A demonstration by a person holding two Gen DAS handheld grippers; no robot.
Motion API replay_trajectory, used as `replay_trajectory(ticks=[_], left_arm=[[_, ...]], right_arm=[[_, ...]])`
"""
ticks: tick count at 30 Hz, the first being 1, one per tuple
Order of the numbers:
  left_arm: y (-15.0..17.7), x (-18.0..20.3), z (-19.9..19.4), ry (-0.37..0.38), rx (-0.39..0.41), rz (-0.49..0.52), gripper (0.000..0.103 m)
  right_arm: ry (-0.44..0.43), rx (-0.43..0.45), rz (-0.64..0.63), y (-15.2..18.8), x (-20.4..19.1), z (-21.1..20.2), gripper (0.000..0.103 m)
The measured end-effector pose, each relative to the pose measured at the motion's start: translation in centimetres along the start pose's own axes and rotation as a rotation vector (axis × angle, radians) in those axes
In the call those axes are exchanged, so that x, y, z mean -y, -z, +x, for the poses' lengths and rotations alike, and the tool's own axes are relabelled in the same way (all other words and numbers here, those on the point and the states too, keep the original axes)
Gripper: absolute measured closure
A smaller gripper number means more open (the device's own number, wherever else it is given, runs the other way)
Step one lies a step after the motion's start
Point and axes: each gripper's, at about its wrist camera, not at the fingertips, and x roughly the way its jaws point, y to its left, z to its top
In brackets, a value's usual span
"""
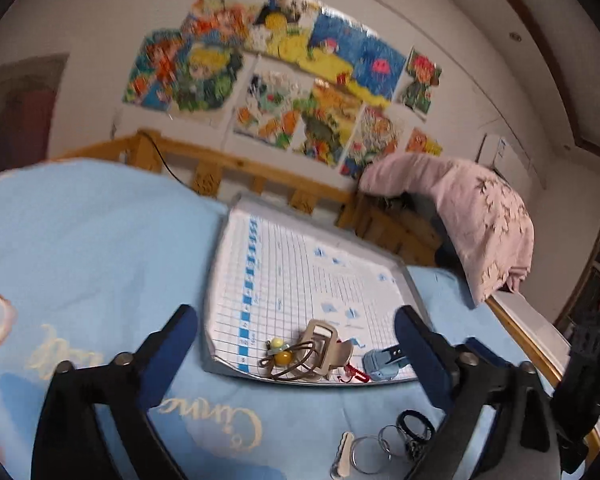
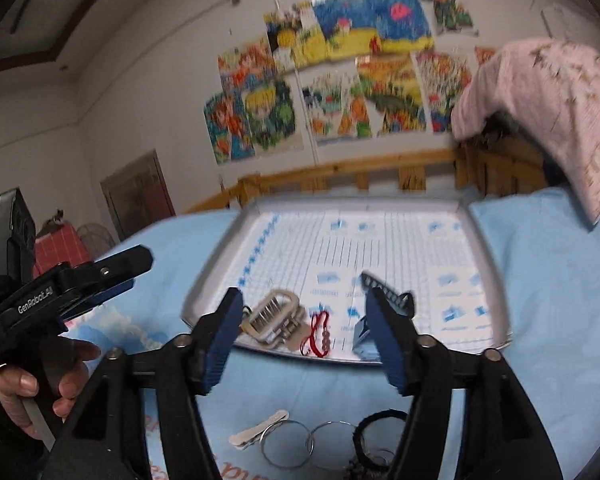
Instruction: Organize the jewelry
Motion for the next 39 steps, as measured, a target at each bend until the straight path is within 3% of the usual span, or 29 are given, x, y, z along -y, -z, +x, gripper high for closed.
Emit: replay_trajectory(ticks=[1,8,16,26,39], left_arm=[[0.0,0.3,-1.2,-0.010,0.031,0.007,0.000],[0.6,2.9,-8.5,-0.038,0.116,0.069,0.000],[3.8,5.0,-17.6,-0.073,0.185,0.105,0.000],[9.6,6.9,-25.6,-0.107,0.189,0.148,0.000],[16.3,7.6,-30.6,-0.146,0.118,0.150,0.000]], right_arm=[[0.006,0.031,-0.007,-0.2,-0.2,-1.4,0.028],[0.036,0.174,-0.060,-0.7,-1.4,-9.8,0.001],[0.065,0.250,-0.105,0.8,-3.1,-18.8,0.001],[0.087,0.256,-0.090,4.6,-3.8,-27.9,0.001],[0.180,0.163,-0.002,12.0,-2.4,-34.1,0.001]])
